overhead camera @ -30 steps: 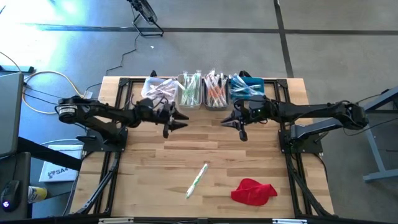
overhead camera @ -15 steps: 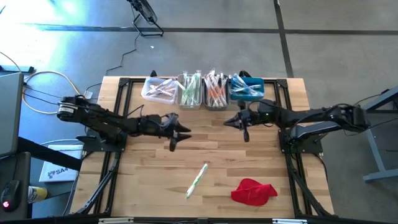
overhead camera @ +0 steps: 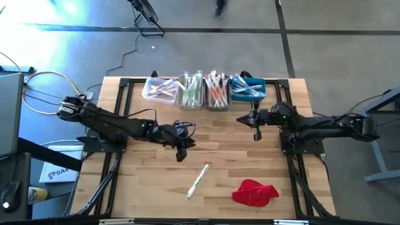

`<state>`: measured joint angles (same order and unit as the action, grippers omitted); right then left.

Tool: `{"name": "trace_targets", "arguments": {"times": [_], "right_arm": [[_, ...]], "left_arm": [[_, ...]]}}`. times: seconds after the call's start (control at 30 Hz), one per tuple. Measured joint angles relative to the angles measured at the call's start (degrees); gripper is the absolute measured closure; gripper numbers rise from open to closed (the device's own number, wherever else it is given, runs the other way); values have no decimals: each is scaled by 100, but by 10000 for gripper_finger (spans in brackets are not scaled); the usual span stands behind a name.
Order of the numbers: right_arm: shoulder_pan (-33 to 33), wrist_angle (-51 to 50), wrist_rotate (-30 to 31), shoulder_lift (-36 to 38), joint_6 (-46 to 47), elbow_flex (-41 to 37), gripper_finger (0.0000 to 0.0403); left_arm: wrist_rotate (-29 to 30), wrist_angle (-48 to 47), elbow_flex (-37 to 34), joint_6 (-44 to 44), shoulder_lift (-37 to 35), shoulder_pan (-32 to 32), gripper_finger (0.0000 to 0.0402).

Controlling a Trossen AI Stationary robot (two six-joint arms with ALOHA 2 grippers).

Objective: Pick & Place Toothbrushes
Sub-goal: Put the green toothbrush into the gray bin

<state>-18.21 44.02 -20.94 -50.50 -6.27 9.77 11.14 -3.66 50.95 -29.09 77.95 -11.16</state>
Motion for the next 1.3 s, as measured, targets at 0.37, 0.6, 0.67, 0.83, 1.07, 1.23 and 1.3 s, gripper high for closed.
{"name": "trace_targets", "arguments": {"times": [0.37, 0.6, 0.67, 0.83, 1.07, 1.23, 1.3], "right_arm": [[-486, 939, -312, 430, 58, -644, 401], [-778, 840, -331, 438, 337, -646, 401], [-825, 832, -338, 438, 349, -646, 401], [-853, 836, -353, 438, 351, -646, 401], [-853, 796, -385, 433, 504, -646, 401], [-855, 813, -487, 435, 502, -644, 401], [-855, 785, -482, 435, 502, -644, 401]], "left_arm": [[295, -396, 596, -1129, 0, -564, 330], [351, -351, 625, -1511, 271, -857, 330], [341, -297, 754, -1593, 502, -937, 330], [292, -765, 1499, -1727, 1125, -1030, 330], [270, -2973, 3003, -2656, 2073, -1023, 330], [-6, -3261, 3414, -2946, 2588, -1023, 330], [-131, -3269, 3415, -2948, 2703, -1023, 330]]}}
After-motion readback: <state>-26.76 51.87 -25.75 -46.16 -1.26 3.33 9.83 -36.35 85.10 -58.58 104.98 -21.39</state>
